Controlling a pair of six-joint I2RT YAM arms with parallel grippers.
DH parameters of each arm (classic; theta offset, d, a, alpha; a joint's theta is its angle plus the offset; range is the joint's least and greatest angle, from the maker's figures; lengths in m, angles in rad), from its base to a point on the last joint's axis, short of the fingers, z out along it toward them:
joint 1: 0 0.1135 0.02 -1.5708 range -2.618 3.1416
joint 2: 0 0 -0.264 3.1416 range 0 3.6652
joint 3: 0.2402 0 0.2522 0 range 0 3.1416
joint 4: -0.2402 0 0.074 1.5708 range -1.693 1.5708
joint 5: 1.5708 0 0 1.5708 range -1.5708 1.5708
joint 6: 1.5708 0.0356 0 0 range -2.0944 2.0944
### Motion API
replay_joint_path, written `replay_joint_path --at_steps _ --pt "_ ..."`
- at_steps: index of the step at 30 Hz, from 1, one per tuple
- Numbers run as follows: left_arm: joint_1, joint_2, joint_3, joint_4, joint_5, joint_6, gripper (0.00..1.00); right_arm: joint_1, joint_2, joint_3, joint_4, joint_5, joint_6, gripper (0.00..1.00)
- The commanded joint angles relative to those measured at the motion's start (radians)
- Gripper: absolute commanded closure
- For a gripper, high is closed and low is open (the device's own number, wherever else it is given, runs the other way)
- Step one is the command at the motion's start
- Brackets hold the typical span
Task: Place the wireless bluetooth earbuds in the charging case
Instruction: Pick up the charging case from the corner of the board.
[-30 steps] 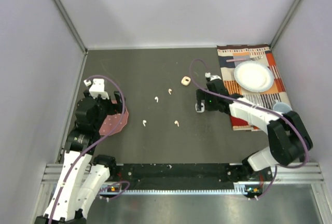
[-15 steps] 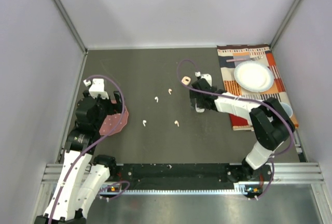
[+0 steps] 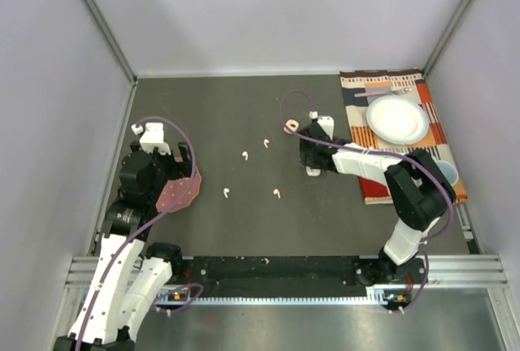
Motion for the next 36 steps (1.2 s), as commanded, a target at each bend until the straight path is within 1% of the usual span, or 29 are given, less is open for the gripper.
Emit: replay_joint_path --at_steps 1,7,13,20,22,24,27,36 --pt "-0.001 0.005 0.006 0.021 -0.018 0.014 0.05 -0.006 -0.003 0.021 0.003 0.039 0.078 0.32" --pt "0.0 0.008 0.006 0.02 -0.018 0.014 0.05 -0.027 -0.039 -0.022 0.003 0.019 0.137 0.34" --pt "0.0 0.008 0.006 0.02 -0.015 0.013 0.05 -0.041 -0.069 -0.062 0.004 0.013 0.154 0.36" --pt "0.0 0.005 0.006 0.02 -0.014 0.011 0.05 -0.056 -0.152 -0.133 0.015 -0.006 0.174 0.39" --pt "0.0 0.007 0.006 0.02 -0.011 0.011 0.05 -0.056 -0.163 -0.136 0.013 -0.033 0.171 0.39" --pt "0.0 0.007 0.006 0.02 -0.011 0.011 0.05 -0.058 -0.166 -0.139 0.021 -0.039 0.163 0.34" --pt "0.0 0.007 0.006 0.018 -0.008 0.011 0.05 -0.056 -0.151 -0.129 0.021 -0.036 0.126 0.3" --pt "0.0 0.008 0.008 0.018 -0.009 0.011 0.05 -0.055 -0.114 -0.12 0.015 -0.035 0.05 0.33"
